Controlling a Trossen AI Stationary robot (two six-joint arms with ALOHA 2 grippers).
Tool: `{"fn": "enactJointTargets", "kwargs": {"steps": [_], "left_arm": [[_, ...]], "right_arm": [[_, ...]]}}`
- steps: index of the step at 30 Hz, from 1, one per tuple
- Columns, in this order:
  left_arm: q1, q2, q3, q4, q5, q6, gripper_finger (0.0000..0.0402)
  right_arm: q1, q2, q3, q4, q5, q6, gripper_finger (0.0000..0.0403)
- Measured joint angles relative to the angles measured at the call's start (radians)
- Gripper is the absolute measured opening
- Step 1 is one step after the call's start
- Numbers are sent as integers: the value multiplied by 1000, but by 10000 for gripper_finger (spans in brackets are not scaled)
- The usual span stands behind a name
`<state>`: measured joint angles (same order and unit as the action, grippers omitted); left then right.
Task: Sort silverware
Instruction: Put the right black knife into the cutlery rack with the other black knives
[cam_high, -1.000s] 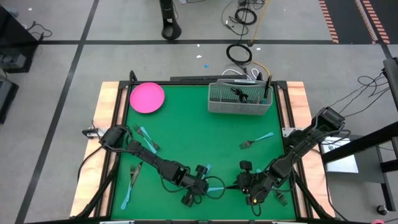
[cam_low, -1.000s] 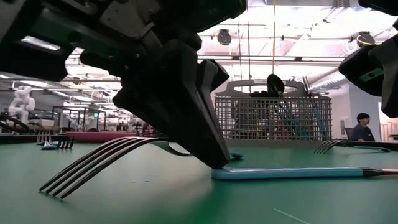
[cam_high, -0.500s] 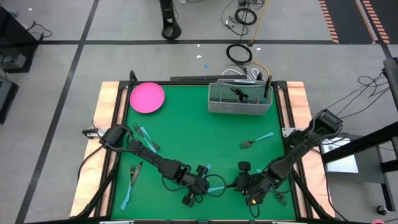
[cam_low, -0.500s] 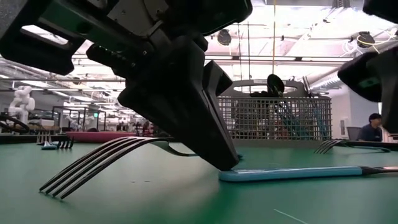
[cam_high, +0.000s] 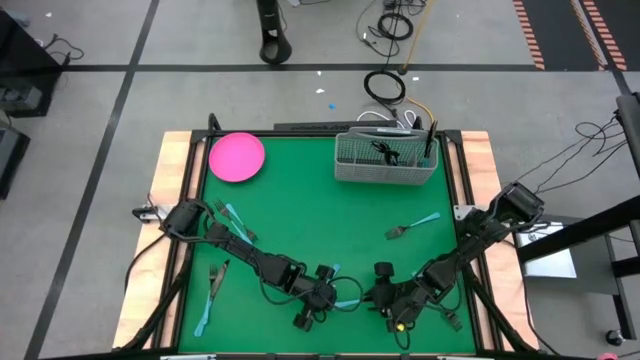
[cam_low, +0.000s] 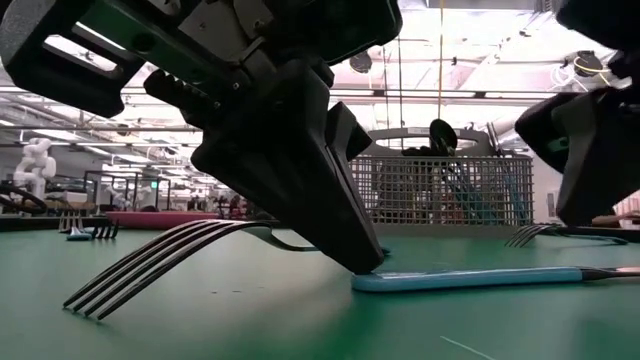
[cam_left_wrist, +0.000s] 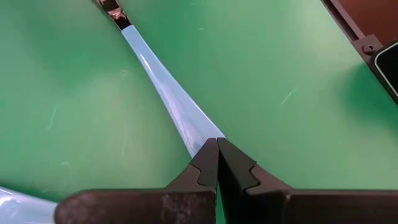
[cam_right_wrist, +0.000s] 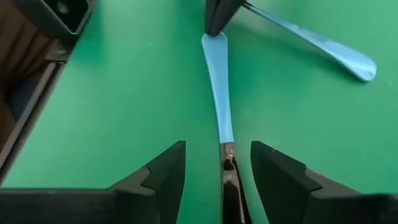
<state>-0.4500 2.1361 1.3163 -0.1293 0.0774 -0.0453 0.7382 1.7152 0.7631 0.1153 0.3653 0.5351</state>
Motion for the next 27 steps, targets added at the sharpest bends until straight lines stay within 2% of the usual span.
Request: {"fn": "enactJointTargets", "kwargs": {"steps": [7,17,27], "left_arm": [[-26,-2,-2,49,-86,61,0],[-51,-31,-4,18,-209,113,0],[-64,-35,15,-5,-245,139,0]], "right_arm": [[-13,50,0,31,-6,6,170],[-12,49,0,39,-5,3,169],[-12,49,0,38,-5,3,169]]}}
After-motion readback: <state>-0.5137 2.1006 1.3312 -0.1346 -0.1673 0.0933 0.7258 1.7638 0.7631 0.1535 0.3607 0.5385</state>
